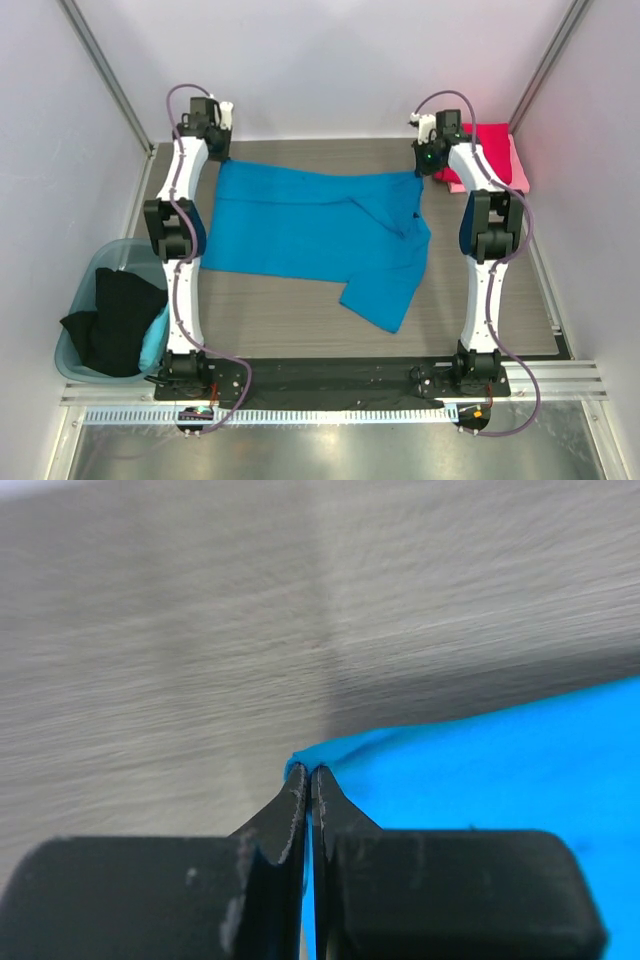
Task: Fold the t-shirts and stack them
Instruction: Fold the tshirt
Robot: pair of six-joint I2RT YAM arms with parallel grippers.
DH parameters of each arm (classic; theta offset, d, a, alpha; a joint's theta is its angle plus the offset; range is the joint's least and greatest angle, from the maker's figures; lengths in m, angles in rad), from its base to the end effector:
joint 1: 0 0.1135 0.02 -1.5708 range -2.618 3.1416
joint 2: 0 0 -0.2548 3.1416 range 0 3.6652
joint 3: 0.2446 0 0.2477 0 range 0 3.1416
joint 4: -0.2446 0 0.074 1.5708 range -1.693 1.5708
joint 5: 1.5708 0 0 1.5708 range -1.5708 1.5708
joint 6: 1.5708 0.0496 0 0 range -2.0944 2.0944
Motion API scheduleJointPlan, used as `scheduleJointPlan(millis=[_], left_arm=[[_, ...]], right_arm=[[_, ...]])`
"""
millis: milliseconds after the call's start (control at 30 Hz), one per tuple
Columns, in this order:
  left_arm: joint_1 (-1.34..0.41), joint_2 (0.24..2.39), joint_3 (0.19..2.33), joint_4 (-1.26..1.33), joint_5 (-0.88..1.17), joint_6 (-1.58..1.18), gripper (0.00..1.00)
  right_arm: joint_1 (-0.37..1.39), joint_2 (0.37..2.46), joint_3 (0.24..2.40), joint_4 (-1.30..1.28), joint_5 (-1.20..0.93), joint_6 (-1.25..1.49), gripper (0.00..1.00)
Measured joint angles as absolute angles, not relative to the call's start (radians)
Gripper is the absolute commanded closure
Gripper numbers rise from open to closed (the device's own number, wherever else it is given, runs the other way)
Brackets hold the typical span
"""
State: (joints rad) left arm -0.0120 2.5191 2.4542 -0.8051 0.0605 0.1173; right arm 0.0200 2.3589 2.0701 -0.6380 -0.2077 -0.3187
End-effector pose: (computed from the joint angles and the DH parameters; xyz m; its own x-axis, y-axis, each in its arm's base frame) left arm 0.5503 -0.0096 0.2119 -0.7531 0.1259 -0.6458 0.1401 0.9897 0.0296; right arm 0.5214 0.0207 0.1842 -0.7144 -0.3209 -0.6218 -0.3866 0.9217 -0.0315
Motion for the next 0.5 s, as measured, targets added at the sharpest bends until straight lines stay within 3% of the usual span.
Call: scheduleJointPlan(millis=[500], left_arm=[[0.006, 2.077, 2.364, -0.816, 0.080, 0.136, 1.00]], right_arm=[[-0.017, 1.852, 1.954, -0.615, -0.245, -0.308, 0.99]])
